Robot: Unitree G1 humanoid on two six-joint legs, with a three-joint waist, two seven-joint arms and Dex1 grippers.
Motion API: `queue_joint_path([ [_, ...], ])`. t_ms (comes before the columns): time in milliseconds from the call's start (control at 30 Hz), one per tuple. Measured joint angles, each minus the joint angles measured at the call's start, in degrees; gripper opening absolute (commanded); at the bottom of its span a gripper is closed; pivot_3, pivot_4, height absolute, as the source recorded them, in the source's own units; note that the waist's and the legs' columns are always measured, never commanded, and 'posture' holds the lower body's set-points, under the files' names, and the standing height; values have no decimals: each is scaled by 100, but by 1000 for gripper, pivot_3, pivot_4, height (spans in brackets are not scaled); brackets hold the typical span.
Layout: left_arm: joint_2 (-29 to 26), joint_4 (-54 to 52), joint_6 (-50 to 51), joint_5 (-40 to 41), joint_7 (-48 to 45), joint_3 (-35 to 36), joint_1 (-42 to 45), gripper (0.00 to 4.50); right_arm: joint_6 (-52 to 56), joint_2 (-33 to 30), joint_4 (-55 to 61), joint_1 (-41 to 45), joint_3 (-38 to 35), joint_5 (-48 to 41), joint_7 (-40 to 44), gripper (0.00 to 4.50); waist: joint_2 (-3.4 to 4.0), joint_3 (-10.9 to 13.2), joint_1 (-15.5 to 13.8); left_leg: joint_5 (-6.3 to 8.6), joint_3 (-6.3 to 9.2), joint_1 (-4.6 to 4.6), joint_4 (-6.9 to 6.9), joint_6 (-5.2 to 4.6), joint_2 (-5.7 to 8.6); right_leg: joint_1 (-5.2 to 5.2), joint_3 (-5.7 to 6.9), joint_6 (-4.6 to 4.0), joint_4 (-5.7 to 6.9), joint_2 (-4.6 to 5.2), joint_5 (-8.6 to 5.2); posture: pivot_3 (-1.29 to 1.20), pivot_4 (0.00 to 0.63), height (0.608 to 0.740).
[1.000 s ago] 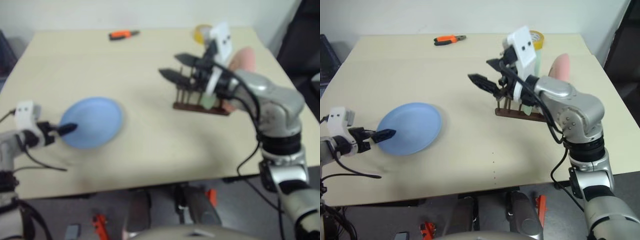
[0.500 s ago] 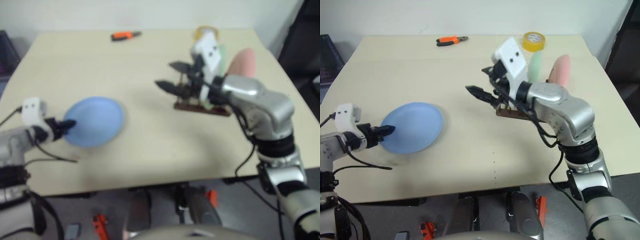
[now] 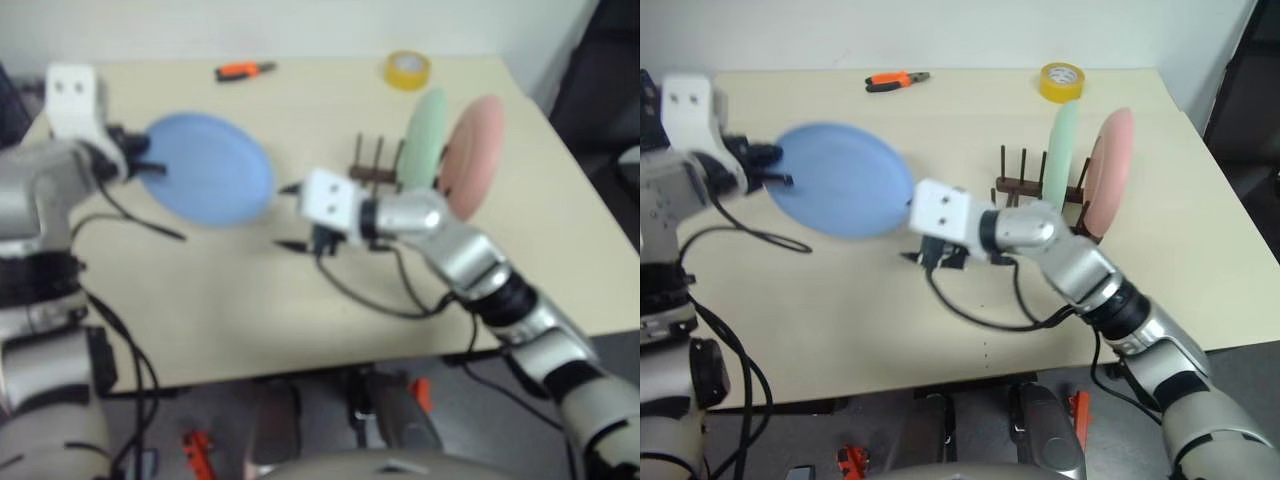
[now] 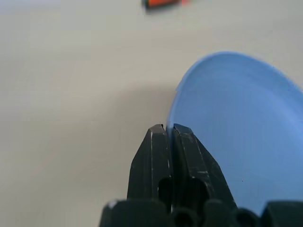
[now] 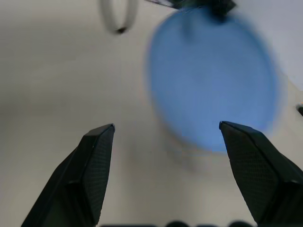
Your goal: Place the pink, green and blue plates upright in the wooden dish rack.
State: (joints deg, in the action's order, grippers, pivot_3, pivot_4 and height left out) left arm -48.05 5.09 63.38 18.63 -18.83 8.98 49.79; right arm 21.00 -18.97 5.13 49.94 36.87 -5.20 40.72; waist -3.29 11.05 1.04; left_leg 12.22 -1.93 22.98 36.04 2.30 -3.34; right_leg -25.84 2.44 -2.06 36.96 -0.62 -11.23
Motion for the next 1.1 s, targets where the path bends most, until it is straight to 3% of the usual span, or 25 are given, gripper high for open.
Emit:
queue_joint_path([
  [233,-203,-545,413,-72,-558,-798,242,53,-1054,960,-1456,208,279,1080,-260,3799,-1,0,63,0,-4,0,4,8,-13,-3,-7,-1,6,-9,1,0,150,740],
  [433,-13,-1009,855,-34,-686,-878,280,53,-1294,1158,-1918,256,39,1376,-416,3799,-1,0,59,-1,-4,0,6,13,-14,-3,-9,-2,9,-11,0,0,150,740],
  [733,375,-757,955,-98,-670,-883,640,53,-1296,1178,-2011,242,-194,1732,-461,3799,-2,0,59,-2,-3,-2,8,15,-14,-3,-11,-2,15,-13,1,0,150,740],
  [1000,845,-466,845,-126,-642,-959,959,53,-957,641,-1280,-112,-476,1995,-435,3799,-2,0,54,-3,-6,-1,9,19,-12,-3,-17,-2,15,-13,1,0,150,740],
  [1100,955,-385,768,-170,-575,-959,986,0,-725,435,-944,-425,-651,2072,-459,3189,-2,0,52,-4,-6,-3,10,20,-12,-3,-17,-2,19,-13,1,0,150,740],
])
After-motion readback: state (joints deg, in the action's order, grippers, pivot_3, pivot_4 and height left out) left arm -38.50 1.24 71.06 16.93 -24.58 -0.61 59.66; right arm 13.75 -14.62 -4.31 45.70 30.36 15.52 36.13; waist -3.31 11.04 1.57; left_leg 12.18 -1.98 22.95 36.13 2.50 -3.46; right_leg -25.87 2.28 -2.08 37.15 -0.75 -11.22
